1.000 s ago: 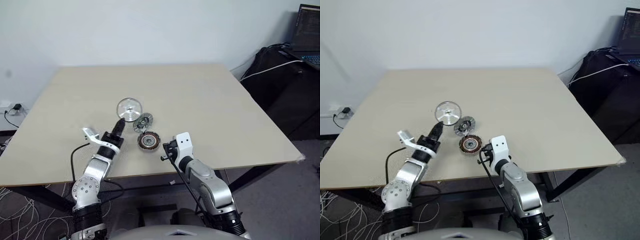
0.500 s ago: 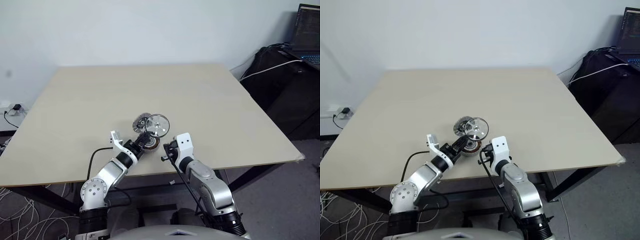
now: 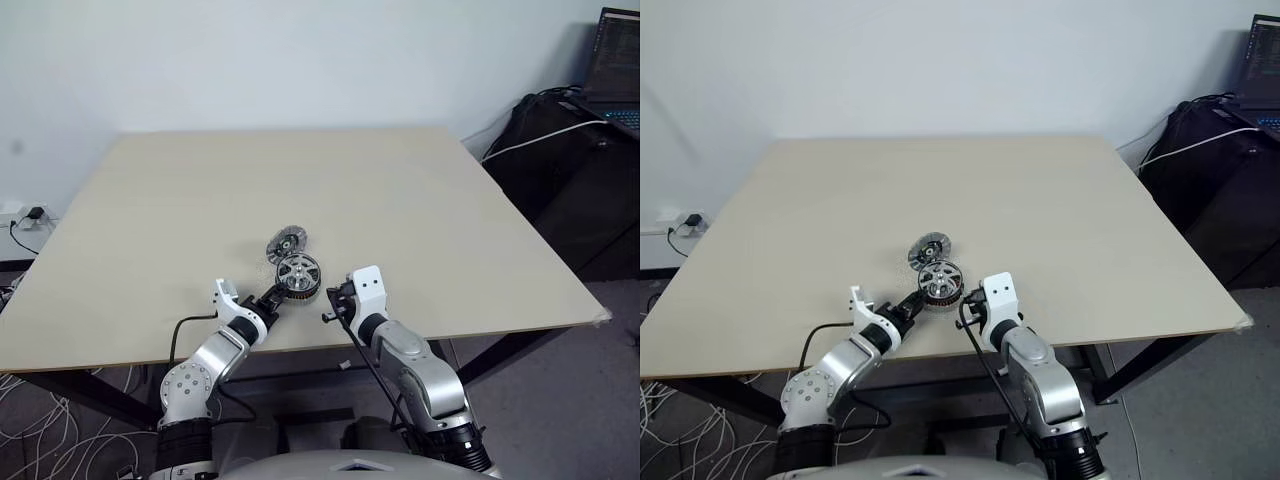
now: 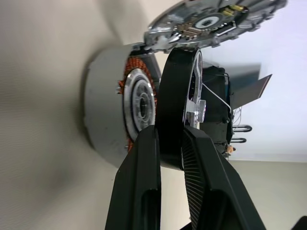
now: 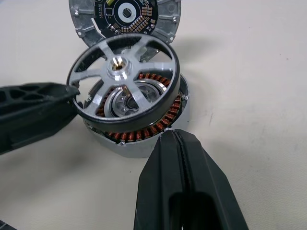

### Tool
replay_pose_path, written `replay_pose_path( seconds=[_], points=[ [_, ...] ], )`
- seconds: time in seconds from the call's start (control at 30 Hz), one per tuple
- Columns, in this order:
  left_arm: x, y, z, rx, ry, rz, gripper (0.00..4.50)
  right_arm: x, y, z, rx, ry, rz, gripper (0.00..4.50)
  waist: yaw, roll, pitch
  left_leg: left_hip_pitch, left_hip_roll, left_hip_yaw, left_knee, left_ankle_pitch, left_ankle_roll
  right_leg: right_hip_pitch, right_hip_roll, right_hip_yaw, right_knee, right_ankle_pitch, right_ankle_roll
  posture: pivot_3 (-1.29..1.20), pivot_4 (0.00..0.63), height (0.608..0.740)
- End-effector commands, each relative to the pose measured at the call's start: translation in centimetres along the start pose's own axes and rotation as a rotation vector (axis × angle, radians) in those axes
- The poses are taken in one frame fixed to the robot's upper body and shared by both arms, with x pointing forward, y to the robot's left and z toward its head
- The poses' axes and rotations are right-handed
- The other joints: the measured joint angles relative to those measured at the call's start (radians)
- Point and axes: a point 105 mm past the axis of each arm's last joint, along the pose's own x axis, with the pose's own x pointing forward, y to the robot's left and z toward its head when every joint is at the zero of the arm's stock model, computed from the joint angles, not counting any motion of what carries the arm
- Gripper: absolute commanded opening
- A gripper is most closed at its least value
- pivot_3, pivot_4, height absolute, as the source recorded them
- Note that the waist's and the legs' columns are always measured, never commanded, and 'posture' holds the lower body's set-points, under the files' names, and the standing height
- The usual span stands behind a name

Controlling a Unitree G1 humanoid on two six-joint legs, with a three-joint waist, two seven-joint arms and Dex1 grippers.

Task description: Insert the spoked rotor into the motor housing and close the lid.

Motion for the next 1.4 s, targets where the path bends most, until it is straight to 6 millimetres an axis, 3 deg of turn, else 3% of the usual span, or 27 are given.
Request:
replay_pose_path(
  seconds=[0.03,0.4,0.77,1.2,1.33,1.4],
  points=[
    [0.4,-1.1,0.0,0.001,-0.009,-0.041,0.35,-0.3,0.3,1.6,-0.008,-0.064,0.010,0.00,0.000,0.000,0.000,0.000,0.000,0.000,0.000,0.000,0.000,0.000,0.000,0.000,0.000,0.000,0.000,0.00,0.000,0.740],
    [0.6,-1.6,-0.2,0.005,-0.003,-0.046,0.35,-0.3,0.3,1.7,-0.008,-0.068,0.009,0.00,0.000,0.000,0.000,0.000,0.000,0.000,0.000,0.000,0.000,-0.001,-0.004,0.000,0.000,0.000,0.000,0.00,0.000,0.740],
    [0.5,-2.7,-0.5,0.010,0.007,-0.073,3.99,-0.3,0.1,1.7,-0.008,-0.069,0.002,0.00,0.000,0.001,0.000,0.000,0.001,-0.001,0.000,0.000,0.000,0.000,-0.005,0.000,0.000,0.000,0.000,0.00,0.000,0.740],
    [-1.7,-3.8,0.8,0.015,-0.076,-0.145,3.99,-0.2,0.2,1.7,-0.012,-0.065,0.011,0.00,0.000,0.003,0.002,-0.001,0.000,-0.001,-0.002,0.000,0.000,-0.002,-0.005,0.000,-0.001,0.000,-0.001,0.00,0.000,0.740],
    [-2.5,-4.3,1.3,0.145,-0.123,-0.179,3.99,-0.2,0.4,2.0,-0.023,-0.080,0.022,0.00,0.000,0.003,0.002,-0.001,0.000,-0.001,-0.002,0.000,0.000,-0.002,-0.005,0.000,-0.001,0.000,-0.001,0.00,0.000,0.740],
    [-2.8,-3.6,2.6,0.304,-0.207,-0.131,3.99,-0.1,0.8,2.5,-0.052,-0.105,0.042,0.00,0.000,0.004,0.003,-0.001,0.000,-0.001,-0.003,0.000,0.000,-0.002,-0.005,0.000,-0.002,0.000,-0.001,0.00,0.000,0.740]
  ],
)
